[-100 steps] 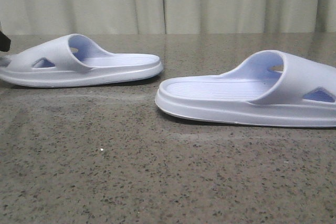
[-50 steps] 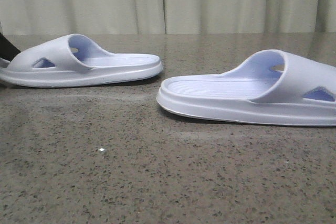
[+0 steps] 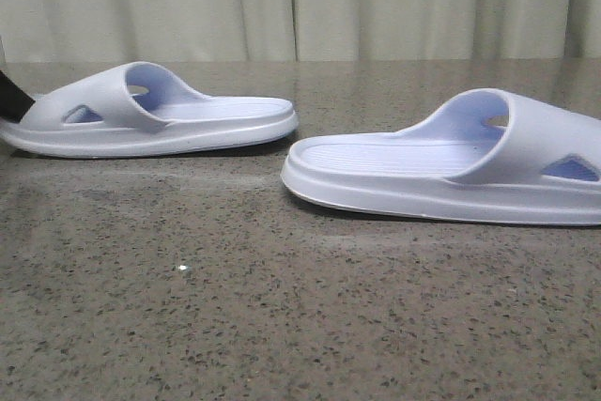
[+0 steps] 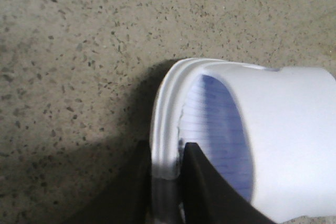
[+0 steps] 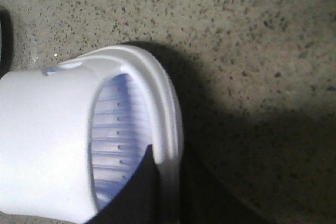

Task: Insert blue slippers together front up

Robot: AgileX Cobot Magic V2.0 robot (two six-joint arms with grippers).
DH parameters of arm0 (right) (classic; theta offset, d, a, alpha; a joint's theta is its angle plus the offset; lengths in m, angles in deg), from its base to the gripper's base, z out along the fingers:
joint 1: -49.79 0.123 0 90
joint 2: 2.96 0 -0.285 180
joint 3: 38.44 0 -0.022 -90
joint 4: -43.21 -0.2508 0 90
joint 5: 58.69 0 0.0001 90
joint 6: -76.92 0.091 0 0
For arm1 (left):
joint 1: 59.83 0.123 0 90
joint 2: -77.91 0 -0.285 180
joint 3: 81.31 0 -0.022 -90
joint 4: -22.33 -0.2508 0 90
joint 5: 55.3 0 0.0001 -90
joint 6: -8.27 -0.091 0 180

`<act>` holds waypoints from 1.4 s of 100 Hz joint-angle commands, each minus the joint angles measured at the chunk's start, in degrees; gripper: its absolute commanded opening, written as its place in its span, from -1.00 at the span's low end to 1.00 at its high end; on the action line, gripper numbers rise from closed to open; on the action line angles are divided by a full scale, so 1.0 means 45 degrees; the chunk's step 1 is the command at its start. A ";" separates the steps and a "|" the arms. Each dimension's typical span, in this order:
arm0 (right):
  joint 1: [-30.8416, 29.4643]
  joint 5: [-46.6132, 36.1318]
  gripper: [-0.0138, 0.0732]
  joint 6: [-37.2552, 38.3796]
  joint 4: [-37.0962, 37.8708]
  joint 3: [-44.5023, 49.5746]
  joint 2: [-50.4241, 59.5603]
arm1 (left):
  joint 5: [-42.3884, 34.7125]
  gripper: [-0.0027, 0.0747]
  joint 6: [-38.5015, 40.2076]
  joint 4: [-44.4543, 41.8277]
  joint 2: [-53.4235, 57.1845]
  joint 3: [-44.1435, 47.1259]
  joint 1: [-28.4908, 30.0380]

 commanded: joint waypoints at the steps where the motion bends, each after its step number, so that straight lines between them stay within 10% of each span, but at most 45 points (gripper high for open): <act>1: -0.0056 -0.0229 -0.93 -0.0211 -0.0469 -0.0394 0.0193 | 0.0477 -0.89 -0.0050 0.0302 0.0417 -0.0329 0.0002; 140: 0.0481 0.2723 -0.93 -0.1298 -0.5027 -0.3579 0.0191 | 0.5808 -0.89 0.1515 0.3005 0.3036 -0.0336 0.2313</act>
